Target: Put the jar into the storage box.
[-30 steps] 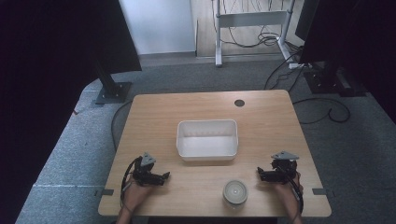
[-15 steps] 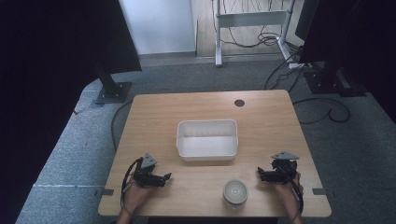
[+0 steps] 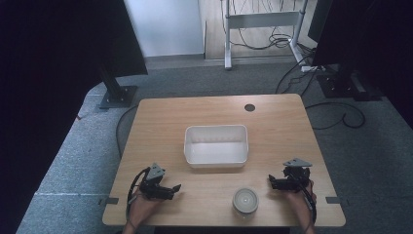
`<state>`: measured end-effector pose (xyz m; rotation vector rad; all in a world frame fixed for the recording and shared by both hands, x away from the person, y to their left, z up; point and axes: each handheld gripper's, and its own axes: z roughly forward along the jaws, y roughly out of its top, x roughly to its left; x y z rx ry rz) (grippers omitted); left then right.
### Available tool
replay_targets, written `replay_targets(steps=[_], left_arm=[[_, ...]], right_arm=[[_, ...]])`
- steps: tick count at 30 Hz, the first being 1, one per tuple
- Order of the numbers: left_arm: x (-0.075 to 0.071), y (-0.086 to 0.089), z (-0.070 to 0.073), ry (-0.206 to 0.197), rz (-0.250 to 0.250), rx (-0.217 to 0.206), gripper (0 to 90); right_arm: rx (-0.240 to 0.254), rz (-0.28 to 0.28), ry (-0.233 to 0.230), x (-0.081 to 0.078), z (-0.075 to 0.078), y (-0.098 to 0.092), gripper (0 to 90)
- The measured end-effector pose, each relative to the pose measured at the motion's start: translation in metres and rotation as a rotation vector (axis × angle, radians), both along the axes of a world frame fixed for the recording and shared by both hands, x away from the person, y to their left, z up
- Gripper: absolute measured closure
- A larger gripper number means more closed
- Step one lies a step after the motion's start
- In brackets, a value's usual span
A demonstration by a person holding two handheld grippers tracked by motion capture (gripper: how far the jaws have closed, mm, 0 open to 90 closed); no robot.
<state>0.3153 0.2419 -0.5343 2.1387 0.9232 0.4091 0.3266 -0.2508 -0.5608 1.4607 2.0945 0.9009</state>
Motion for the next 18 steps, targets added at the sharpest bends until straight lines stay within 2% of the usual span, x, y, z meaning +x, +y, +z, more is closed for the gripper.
replay_targets(steps=[18], left_arm=[[-0.017, -0.017, 0.011, -0.025, -0.063, -0.032, 4.7]], right_arm=[[0.001, 0.001, 0.001, 0.000, 0.000, 0.000, 1.3]])
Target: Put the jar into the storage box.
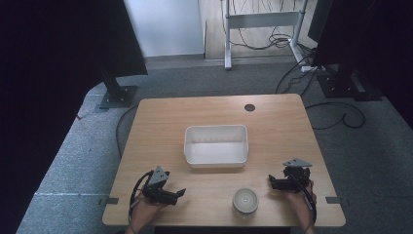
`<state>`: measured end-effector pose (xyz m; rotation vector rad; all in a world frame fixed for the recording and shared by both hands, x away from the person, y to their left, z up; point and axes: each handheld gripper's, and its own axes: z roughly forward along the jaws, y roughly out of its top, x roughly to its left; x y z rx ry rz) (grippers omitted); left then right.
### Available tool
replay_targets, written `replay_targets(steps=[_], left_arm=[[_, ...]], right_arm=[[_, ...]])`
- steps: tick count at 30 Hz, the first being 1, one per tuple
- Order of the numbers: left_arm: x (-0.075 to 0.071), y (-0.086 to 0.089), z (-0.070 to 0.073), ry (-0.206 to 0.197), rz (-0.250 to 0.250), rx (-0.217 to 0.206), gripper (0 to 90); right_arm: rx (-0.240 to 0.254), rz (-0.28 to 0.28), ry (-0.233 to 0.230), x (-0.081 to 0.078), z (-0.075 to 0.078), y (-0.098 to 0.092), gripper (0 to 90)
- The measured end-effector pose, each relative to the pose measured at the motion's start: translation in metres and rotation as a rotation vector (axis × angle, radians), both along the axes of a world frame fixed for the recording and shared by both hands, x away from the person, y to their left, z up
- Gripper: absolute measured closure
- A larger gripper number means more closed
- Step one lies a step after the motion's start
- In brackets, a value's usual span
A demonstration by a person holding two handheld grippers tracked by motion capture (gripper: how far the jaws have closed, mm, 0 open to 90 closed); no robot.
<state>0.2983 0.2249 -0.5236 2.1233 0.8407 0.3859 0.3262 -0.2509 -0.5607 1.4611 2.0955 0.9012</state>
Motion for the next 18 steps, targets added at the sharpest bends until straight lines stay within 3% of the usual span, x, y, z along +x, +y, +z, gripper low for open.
replay_targets(steps=[18], left_arm=[[-0.018, -0.029, 0.006, -0.007, -0.113, -0.043, 6.0]], right_arm=[[0.000, 0.000, 0.000, 0.000, 0.000, 0.000, 1.3]])
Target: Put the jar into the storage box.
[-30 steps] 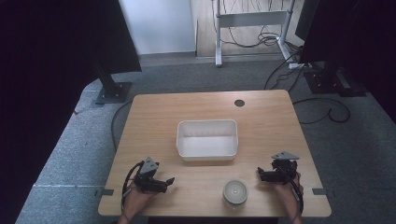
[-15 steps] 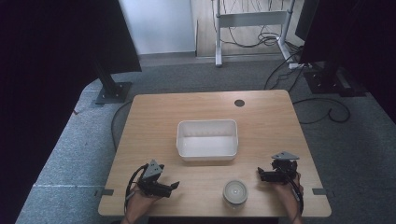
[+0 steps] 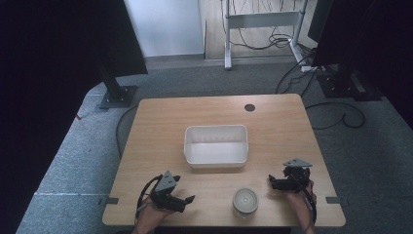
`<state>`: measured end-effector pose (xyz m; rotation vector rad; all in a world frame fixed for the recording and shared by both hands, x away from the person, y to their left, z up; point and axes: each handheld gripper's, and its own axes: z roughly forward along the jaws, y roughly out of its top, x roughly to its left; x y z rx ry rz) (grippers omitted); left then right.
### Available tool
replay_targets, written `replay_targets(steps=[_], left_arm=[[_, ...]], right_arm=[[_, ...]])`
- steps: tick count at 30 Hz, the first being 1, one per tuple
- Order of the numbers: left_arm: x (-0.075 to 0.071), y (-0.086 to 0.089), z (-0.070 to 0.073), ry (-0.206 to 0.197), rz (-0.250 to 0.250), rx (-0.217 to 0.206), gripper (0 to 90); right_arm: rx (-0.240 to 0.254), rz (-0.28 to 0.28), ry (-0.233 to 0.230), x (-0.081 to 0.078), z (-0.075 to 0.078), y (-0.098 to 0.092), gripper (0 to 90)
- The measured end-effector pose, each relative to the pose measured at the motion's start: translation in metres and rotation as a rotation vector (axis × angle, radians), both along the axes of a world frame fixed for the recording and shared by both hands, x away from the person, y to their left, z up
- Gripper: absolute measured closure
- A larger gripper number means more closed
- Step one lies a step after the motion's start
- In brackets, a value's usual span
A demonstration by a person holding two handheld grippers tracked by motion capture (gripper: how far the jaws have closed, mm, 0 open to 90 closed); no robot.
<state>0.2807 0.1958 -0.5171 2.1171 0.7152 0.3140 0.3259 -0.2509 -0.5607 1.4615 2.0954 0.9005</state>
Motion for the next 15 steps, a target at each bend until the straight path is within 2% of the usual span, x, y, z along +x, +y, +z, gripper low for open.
replay_targets(steps=[15], left_arm=[[-0.010, -0.022, 0.008, -0.022, -0.074, -0.050, 6.4]], right_arm=[[0.000, 0.000, 0.000, 0.000, 0.000, 0.000, 1.3]])
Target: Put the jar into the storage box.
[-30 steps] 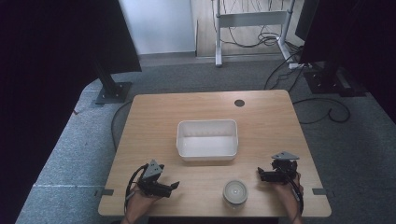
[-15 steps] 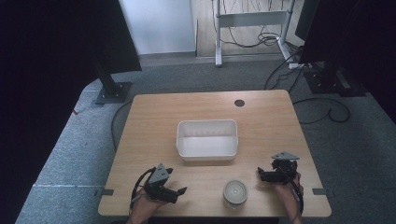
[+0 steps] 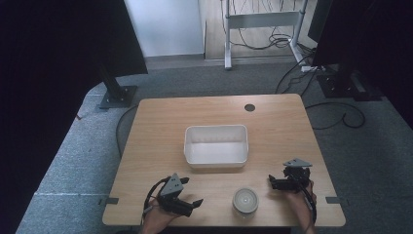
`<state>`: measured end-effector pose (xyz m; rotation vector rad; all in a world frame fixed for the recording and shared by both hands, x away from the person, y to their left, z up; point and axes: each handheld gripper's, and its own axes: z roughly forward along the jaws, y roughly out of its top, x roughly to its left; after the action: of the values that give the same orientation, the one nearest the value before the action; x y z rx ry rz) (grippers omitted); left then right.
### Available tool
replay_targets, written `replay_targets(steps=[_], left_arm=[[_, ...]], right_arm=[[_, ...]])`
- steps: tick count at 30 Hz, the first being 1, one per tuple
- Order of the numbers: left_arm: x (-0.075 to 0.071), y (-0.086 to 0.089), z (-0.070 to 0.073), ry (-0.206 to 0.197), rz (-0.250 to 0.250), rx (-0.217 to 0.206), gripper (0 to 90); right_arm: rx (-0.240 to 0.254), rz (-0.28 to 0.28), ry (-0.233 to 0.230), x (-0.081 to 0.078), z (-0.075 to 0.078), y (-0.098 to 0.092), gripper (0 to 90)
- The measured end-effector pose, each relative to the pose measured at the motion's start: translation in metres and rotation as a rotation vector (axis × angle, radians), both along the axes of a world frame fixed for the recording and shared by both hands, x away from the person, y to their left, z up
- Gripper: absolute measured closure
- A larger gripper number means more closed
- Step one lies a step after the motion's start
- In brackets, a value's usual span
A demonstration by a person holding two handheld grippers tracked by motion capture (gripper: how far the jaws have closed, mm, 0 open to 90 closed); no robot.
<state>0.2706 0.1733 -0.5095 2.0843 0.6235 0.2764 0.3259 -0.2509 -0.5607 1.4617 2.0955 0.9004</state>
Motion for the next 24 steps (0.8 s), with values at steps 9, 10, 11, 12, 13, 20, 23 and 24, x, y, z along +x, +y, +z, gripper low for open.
replay_targets(steps=[9, 10, 11, 12, 13, 20, 23, 24], left_arm=[[-0.004, -0.016, 0.001, -0.008, -0.049, -0.016, 6.8], [-0.004, -0.018, 0.002, -0.010, -0.055, -0.018, 6.8], [-0.005, -0.021, 0.002, -0.011, -0.065, -0.020, 6.8], [-0.005, -0.021, 0.002, -0.011, -0.065, -0.020, 6.7], [-0.005, -0.023, 0.003, -0.013, -0.073, -0.019, 6.7], [-0.008, -0.041, 0.003, -0.020, -0.118, -0.014, 5.3], [-0.010, -0.048, 0.002, -0.021, -0.136, -0.011, 5.1], [-0.011, -0.052, 0.002, -0.022, -0.146, -0.011, 4.7]], right_arm=[[0.000, 0.000, 0.000, 0.000, 0.000, 0.000, 1.3], [0.000, 0.000, 0.000, 0.000, 0.000, 0.000, 1.3], [0.000, 0.000, 0.000, 0.000, 0.000, 0.000, 1.3], [0.000, 0.000, 0.000, 0.000, 0.000, 0.000, 1.3], [0.000, 0.000, 0.000, 0.000, 0.000, 0.000, 1.3], [0.001, 0.001, 0.000, 0.000, 0.000, 0.000, 1.3], [0.000, 0.000, 0.000, 0.000, 0.000, 0.000, 1.3], [0.001, 0.001, 0.000, 0.000, 0.000, 0.000, 1.3]])
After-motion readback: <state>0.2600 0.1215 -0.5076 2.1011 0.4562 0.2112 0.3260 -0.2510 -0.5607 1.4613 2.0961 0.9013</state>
